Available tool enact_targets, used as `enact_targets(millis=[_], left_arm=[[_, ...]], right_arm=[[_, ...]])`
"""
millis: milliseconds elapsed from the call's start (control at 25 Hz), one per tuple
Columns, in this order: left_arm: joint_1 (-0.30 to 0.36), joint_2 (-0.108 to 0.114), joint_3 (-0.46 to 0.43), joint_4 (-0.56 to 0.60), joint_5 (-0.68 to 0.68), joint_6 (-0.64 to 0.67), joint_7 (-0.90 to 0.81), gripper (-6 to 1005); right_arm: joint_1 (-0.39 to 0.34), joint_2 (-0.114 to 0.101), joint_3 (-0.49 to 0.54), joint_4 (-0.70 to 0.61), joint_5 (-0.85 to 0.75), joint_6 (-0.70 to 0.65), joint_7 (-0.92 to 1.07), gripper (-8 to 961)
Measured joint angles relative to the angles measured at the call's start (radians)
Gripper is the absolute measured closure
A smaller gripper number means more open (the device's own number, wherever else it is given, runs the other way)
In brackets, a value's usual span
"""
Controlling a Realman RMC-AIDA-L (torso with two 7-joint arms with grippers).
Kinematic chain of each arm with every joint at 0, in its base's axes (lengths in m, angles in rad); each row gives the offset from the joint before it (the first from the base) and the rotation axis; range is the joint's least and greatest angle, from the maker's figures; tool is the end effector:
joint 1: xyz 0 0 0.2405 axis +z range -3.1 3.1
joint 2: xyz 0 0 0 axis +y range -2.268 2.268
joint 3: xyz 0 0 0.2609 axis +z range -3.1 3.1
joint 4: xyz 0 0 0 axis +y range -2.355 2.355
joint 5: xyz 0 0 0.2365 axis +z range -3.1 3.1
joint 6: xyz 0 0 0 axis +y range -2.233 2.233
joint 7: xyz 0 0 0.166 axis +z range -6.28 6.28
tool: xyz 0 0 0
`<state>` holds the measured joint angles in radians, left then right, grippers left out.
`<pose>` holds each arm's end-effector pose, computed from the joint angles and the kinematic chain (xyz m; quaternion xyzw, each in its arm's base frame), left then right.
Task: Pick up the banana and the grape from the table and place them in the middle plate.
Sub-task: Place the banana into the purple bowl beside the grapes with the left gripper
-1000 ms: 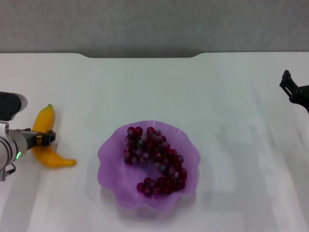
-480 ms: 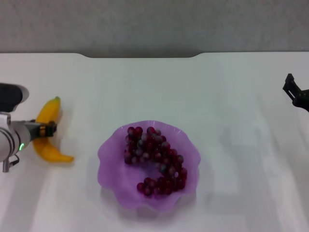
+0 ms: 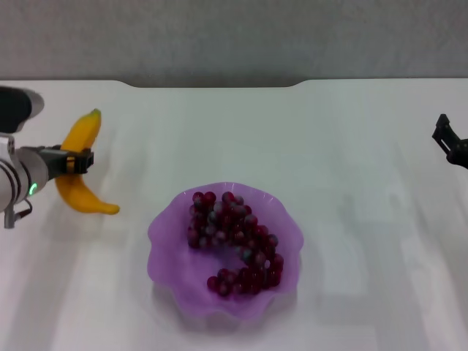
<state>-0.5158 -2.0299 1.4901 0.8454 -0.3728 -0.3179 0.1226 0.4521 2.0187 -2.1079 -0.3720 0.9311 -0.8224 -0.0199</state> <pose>-0.3065 0.4768 -0.0049 -0.7456 -0.4051 -0.0356 0.5279 0.3531 0.4129 -0.0162 -0.6570 0.3074 0.2446 0.6434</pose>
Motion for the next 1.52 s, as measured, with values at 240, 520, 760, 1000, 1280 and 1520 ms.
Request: enact_targets(millis=[240, 520, 760, 1000, 1280, 1520], left_arm=[[0.069, -0.003, 0.009, 0.23, -0.004, -0.195, 0.03, 482], [0.136, -0.004, 0.074, 0.471, -0.008, -0.437, 0.037, 470], [0.171, -0.002, 0.179, 0.634, -0.016, -0.554, 0.04, 461], [0.17, 0.0, 0.255, 0.645, -0.132, -0.559, 0.069, 451], [0.118, -0.001, 0.299, 0.508, -0.158, -0.474, 0.074, 440], [0.087, -0.001, 0.304, 0.445, -0.177, -0.455, 0.067, 430]], right_arm=[[0.0, 0.0, -0.004, 0.002, 0.0, 0.0, 0.0, 128], [-0.003, 0.0, -0.004, 0.002, 0.0, 0.0, 0.0, 130], [-0.004, 0.0, -0.004, 0.002, 0.0, 0.004, 0.0, 132], [-0.003, 0.0, -0.006, 0.003, 0.0, 0.008, 0.0, 134], [0.001, 0.0, -0.006, 0.004, 0.0, 0.008, 0.0, 137], [0.002, 0.0, -0.006, 0.004, 0.0, 0.008, 0.0, 139]])
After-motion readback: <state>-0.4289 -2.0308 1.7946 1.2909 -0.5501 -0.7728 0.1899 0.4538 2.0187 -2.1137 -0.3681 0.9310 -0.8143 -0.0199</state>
